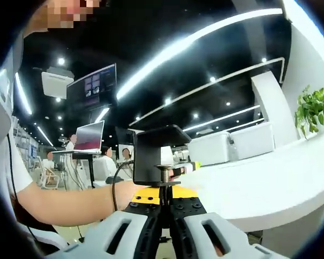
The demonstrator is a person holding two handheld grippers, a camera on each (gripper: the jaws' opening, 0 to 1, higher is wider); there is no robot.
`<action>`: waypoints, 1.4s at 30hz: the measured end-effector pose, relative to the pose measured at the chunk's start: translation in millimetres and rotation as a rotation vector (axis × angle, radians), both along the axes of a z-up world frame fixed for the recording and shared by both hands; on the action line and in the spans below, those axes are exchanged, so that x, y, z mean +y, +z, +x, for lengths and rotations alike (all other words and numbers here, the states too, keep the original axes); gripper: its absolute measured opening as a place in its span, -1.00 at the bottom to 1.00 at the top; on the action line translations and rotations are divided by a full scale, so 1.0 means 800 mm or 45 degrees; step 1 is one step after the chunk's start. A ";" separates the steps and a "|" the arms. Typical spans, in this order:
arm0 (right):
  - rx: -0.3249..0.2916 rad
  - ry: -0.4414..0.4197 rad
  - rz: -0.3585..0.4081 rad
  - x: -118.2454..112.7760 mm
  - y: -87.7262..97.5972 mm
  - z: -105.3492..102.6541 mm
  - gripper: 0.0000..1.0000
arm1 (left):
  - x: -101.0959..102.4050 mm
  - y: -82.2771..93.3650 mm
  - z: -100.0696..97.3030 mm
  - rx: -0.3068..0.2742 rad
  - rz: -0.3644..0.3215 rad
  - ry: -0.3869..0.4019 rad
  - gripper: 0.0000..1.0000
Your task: Clamp the fixed fixture on the desktop, loosen the retaining clip, secure it to the edge of the desk, and tighten the retaining clip.
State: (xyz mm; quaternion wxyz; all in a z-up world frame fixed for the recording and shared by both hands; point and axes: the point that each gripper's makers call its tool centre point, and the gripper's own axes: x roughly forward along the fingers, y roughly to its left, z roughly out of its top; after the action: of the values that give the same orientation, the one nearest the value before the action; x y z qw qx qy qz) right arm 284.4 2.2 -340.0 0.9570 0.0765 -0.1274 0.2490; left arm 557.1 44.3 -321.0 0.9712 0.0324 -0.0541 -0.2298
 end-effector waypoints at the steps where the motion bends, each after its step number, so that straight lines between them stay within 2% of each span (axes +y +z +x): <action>1: -0.005 -0.001 -0.006 0.002 -0.002 -0.002 -0.96 | 0.000 0.000 0.000 -0.001 -0.001 -0.002 -0.67; 5: -0.014 -0.007 -0.006 0.006 -0.013 -0.007 -0.96 | -0.002 0.000 -0.001 -0.002 0.002 -0.008 -0.67; 9: 0.009 -0.009 0.039 0.008 -0.030 -0.011 -0.96 | -0.007 -0.002 -0.002 -0.002 0.016 -0.020 -0.67; 16: 0.031 -0.019 0.046 0.007 -0.057 -0.015 -0.96 | -0.011 -0.002 -0.005 -0.005 0.022 -0.040 -0.67; 27: 0.024 -0.034 0.032 0.000 -0.074 -0.010 -0.96 | -0.008 0.003 -0.008 -0.015 -0.009 -0.043 -0.67; 32: 0.035 -0.026 0.081 -0.004 -0.078 -0.003 -0.96 | -0.007 0.004 -0.008 -0.017 -0.016 -0.038 -0.67; 42: 0.088 -0.007 0.048 0.006 -0.110 0.005 -0.96 | -0.008 0.005 -0.009 -0.022 -0.024 -0.044 -0.67</action>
State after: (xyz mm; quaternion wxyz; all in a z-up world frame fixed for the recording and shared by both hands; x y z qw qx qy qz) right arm 288.1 6.7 -428.1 0.9599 0.1029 -0.0993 0.2411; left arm 549.5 38.2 -316.9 0.9669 0.0241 -0.0651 -0.2457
